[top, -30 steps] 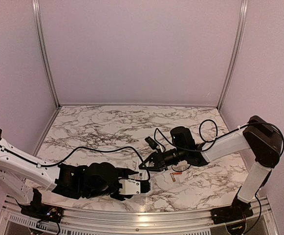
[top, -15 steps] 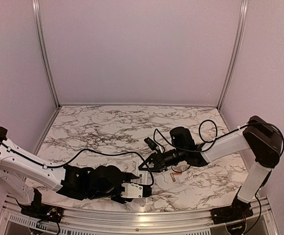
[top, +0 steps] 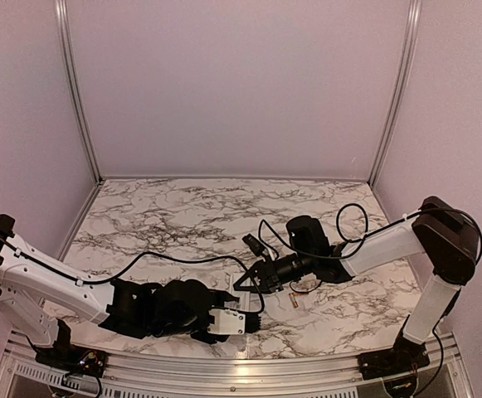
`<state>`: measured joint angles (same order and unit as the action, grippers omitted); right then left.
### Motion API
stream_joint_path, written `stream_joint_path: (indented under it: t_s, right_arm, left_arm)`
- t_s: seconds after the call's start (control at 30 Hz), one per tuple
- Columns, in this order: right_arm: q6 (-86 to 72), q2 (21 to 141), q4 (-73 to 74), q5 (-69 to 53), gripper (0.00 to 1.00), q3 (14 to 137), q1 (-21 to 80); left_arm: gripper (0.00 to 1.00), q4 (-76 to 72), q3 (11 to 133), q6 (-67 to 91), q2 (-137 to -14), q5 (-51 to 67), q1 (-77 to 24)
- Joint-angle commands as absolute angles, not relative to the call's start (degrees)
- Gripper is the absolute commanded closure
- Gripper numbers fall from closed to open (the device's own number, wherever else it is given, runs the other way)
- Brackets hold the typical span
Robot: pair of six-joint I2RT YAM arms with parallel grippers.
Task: Load the batteries into the remote control
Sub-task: Remove the battery cover from the remote control.
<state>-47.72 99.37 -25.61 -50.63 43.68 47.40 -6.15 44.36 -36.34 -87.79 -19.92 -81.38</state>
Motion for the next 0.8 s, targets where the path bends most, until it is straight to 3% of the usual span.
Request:
stream_joint_path:
  t_s: [0.0,0.4,0.53,0.77]
  right_arm:
    - [-47.56,98.29,-26.02,-51.33,1.00,45.90,47.99]
    - [-47.85,97.84,-26.96,-52.61,1.00,45.83,48.37]
    - [-48.18,98.21,-27.62,-53.18,1.00,45.82,48.60]
    - [-48.94,99.58,-28.11,-52.99,1.00,44.71,46.86]
  left_arm:
    - [0.40,-4.19,46.14,-36.10,-89.03,-18.15,-81.02]
    - [0.44,-4.71,46.34,-35.16,-90.70,-20.46,-79.39]
    - [0.48,-8.24,45.76,-36.55,-91.13,-26.33,-79.27]
    - [0.46,-17.67,42.04,-38.63,-85.53,-31.67,-79.66]
